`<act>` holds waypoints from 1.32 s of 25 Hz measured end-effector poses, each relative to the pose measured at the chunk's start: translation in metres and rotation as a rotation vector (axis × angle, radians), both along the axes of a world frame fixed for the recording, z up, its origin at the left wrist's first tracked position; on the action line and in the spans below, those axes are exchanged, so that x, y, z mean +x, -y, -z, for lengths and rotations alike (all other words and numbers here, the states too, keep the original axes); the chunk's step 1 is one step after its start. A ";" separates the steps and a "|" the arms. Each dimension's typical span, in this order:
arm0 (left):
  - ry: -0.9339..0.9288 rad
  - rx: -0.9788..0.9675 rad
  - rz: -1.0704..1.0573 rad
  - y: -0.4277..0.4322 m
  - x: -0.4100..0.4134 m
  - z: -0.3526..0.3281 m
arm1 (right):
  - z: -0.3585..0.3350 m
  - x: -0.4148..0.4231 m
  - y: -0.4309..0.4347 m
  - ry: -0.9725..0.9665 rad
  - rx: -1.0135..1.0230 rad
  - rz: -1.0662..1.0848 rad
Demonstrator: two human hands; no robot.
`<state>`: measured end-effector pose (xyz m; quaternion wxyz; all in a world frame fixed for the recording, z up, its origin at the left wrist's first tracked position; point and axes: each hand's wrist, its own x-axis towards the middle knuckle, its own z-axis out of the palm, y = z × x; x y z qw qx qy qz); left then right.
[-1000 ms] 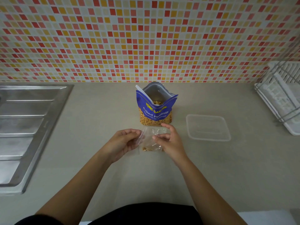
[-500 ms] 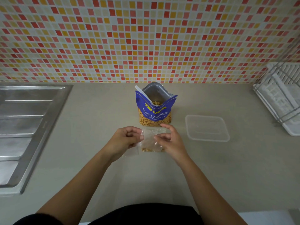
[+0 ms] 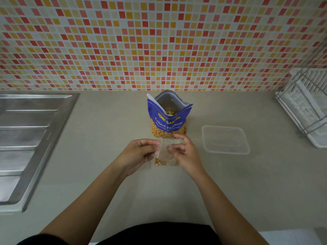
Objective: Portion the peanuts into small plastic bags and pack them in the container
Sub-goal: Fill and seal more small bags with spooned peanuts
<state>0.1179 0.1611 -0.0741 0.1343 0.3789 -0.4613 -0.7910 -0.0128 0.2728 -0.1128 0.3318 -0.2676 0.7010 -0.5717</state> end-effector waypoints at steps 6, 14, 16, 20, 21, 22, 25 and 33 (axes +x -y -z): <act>0.210 -0.445 0.104 0.006 0.000 -0.002 | -0.006 -0.002 -0.002 0.028 -0.019 0.003; 0.488 -0.982 0.214 0.018 0.006 0.003 | -0.004 -0.010 -0.009 0.284 -0.135 -0.073; 0.410 -0.796 0.214 0.018 0.006 0.001 | -0.004 -0.014 -0.009 0.234 -0.097 -0.058; 0.350 -0.649 0.125 0.022 0.005 -0.008 | -0.003 -0.019 -0.007 0.035 -0.037 0.147; 0.345 -0.633 0.092 0.024 0.005 -0.010 | -0.004 -0.020 -0.008 -0.055 -0.059 0.200; 0.337 -0.615 0.070 0.026 0.005 -0.012 | -0.007 -0.021 -0.009 -0.189 -0.088 0.208; 0.318 -0.583 0.082 0.029 0.001 -0.016 | -0.017 -0.019 -0.004 -0.632 -0.066 -0.078; 0.447 -0.805 0.135 0.017 -0.012 -0.027 | -0.016 -0.010 0.018 -1.066 0.121 -0.260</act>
